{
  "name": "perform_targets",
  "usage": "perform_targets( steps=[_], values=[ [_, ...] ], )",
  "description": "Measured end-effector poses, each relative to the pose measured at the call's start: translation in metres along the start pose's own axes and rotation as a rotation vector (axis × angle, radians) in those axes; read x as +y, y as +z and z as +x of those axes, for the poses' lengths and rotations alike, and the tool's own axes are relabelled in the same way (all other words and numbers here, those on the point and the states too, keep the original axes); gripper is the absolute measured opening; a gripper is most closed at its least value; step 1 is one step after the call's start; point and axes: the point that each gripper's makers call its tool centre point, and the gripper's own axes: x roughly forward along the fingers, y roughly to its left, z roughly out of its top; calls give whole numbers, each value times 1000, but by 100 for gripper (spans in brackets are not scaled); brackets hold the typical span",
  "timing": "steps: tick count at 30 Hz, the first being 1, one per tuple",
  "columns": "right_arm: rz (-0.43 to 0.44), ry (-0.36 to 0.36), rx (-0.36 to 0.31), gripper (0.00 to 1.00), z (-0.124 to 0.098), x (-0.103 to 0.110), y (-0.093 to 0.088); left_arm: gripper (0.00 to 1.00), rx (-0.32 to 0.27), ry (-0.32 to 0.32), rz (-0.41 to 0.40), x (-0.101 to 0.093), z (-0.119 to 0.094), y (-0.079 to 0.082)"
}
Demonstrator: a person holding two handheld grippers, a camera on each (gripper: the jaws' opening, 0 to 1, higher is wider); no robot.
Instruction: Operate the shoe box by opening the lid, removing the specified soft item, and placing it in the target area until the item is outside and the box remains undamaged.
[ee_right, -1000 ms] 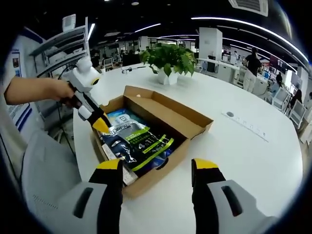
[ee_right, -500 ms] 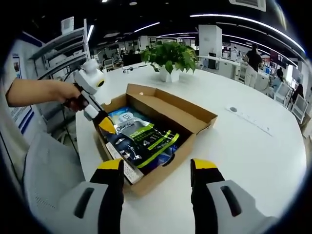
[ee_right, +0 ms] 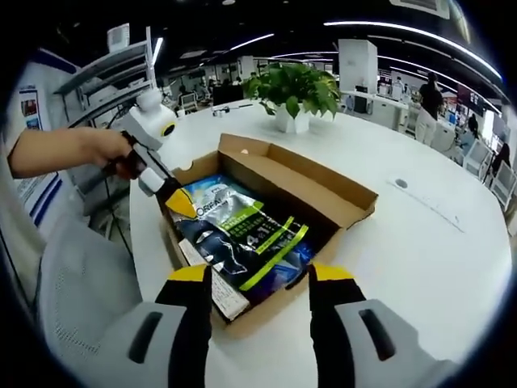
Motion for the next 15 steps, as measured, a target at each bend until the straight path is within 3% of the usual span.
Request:
perform_targets(
  steps=[15],
  values=[
    [11, 79, 52, 36, 38, 15, 6, 0, -17, 45, 53, 19, -15, 5]
  ],
)
